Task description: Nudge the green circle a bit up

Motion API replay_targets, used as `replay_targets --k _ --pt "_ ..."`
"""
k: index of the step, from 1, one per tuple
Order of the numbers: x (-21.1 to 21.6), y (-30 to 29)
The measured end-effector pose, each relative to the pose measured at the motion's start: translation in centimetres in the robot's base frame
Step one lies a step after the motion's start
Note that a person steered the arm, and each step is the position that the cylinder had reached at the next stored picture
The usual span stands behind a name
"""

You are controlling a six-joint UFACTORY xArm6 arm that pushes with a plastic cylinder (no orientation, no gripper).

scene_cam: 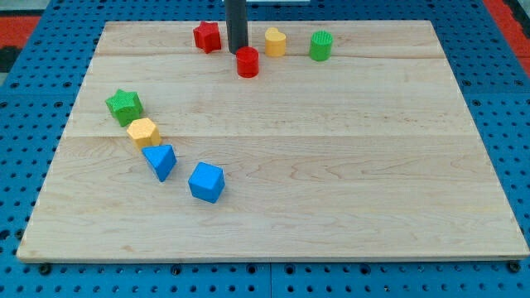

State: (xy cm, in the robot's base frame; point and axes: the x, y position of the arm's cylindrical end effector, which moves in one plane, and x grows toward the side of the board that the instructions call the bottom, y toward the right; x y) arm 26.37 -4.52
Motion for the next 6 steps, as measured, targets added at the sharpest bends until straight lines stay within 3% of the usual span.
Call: replay_targets --k 1,2,3,4,6 --pt "2.1 -3.3" --pt "3.6 2.4" --pt "5.2 -1.1" --pt "7.0 5.5" --pt "3.3 11.9"
